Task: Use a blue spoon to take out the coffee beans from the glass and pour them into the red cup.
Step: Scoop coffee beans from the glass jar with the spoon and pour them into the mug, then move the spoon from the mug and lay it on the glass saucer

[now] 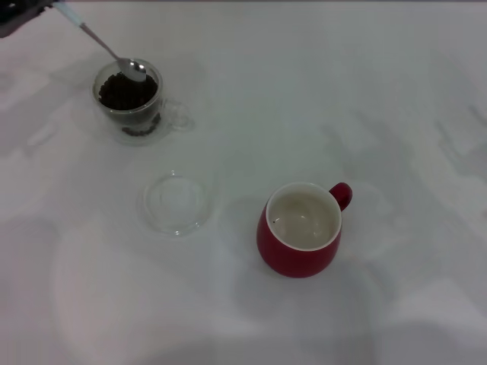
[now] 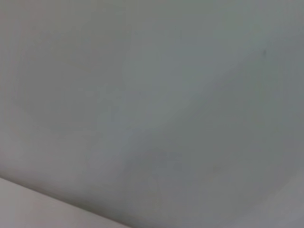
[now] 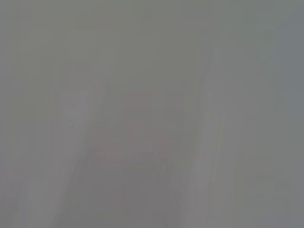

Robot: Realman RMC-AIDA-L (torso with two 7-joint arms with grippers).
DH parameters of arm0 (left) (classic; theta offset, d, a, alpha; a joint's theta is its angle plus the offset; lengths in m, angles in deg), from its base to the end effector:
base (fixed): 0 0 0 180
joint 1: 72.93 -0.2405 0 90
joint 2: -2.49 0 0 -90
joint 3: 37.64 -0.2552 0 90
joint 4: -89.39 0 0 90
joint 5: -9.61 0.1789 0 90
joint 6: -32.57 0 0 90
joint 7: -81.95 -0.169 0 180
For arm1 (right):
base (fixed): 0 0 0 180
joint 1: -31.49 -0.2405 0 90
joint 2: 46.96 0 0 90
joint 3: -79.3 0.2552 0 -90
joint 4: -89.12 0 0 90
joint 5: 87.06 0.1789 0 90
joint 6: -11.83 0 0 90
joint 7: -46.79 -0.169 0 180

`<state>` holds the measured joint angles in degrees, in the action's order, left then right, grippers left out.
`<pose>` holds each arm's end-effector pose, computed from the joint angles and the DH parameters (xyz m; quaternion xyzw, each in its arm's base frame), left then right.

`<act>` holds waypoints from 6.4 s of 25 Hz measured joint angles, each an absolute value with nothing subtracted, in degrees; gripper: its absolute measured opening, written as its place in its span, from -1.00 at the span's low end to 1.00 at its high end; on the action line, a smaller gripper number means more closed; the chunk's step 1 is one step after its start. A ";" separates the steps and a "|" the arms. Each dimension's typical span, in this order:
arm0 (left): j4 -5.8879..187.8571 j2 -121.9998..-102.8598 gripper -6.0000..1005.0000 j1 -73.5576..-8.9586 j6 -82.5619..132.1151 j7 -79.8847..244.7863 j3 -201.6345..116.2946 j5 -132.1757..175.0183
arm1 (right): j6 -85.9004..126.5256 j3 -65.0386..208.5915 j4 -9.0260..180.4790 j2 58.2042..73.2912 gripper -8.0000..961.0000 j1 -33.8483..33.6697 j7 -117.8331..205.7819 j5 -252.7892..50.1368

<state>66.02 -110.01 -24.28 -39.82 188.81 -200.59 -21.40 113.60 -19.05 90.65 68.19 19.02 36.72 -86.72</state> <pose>-0.2483 0.4180 0.0322 -0.7330 -0.5381 -0.3398 0.2402 0.3132 0.2331 0.0485 -0.7207 0.0700 0.3521 0.5931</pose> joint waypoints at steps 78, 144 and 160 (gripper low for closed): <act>81.08 -111.93 -0.72 -29.26 -56.92 196.25 -200.59 -21.45 | 105.11 -19.13 86.74 68.08 0.42 16.96 37.25 -87.14; 61.16 -113.71 -0.72 -21.53 -63.80 180.75 -200.67 -13.01 | 106.81 -20.14 86.87 68.17 0.42 18.06 36.15 -86.63; 61.41 -114.32 -0.72 -30.53 -58.41 181.05 -200.67 -13.25 | 107.23 -20.09 86.13 68.10 0.41 18.12 36.15 -85.39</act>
<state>61.41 -114.32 -30.53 -58.41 181.05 -200.67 -13.25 107.23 -20.09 86.13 68.10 18.12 36.15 -85.39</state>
